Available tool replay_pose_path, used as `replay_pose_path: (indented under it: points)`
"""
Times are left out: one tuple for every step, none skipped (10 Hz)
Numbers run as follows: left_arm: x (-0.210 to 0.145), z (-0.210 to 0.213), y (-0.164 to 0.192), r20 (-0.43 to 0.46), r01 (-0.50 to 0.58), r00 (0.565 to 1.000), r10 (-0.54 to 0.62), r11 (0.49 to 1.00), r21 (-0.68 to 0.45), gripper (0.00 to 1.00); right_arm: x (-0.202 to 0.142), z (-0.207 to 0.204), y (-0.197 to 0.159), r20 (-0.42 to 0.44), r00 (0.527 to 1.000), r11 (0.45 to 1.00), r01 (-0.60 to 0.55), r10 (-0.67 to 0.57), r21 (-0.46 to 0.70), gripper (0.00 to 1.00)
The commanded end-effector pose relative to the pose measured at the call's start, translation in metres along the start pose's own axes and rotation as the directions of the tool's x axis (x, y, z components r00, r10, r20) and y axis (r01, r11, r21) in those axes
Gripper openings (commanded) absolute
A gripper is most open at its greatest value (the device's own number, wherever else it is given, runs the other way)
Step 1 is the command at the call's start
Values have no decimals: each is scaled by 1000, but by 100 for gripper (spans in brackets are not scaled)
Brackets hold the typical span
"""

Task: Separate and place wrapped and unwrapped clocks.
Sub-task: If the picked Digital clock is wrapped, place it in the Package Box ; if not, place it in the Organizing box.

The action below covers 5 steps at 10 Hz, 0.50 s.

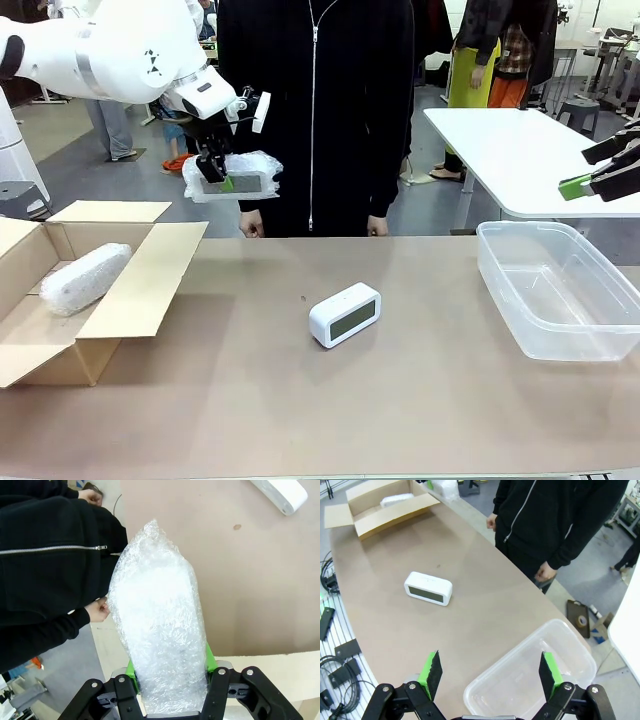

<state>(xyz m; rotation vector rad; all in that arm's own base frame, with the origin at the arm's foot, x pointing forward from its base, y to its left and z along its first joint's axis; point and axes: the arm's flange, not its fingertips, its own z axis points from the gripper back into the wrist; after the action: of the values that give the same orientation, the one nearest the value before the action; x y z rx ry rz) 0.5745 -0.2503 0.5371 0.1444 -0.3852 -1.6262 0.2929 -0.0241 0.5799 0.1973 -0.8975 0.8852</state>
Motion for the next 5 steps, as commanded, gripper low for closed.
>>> replay_pose_path:
  points:
    - [6, 3, 12, -12, -2, 1000, 2, 1000, -1, 53, -1, -2, -1, 10, 1000, 1000, 8, -8, 17, 100]
    - [6, 3, 12, -12, -2, 1000, 2, 1000, -1, 53, -1, -2, -1, 10, 1000, 1000, 8, -8, 17, 100]
    - [6, 3, 12, -12, -2, 1000, 2, 1000, -1, 53, -1, -2, -1, 10, 1000, 1000, 8, -8, 17, 100]
    - [6, 3, 12, -12, -2, 1000, 2, 1000, -1, 53, -1, -2, -1, 10, 1000, 1000, 8, -8, 17, 100]
    - [6, 3, 12, -12, -2, 1000, 2, 1000, -1, 53, -1, -2, -1, 10, 1000, 1000, 8, -8, 17, 100]
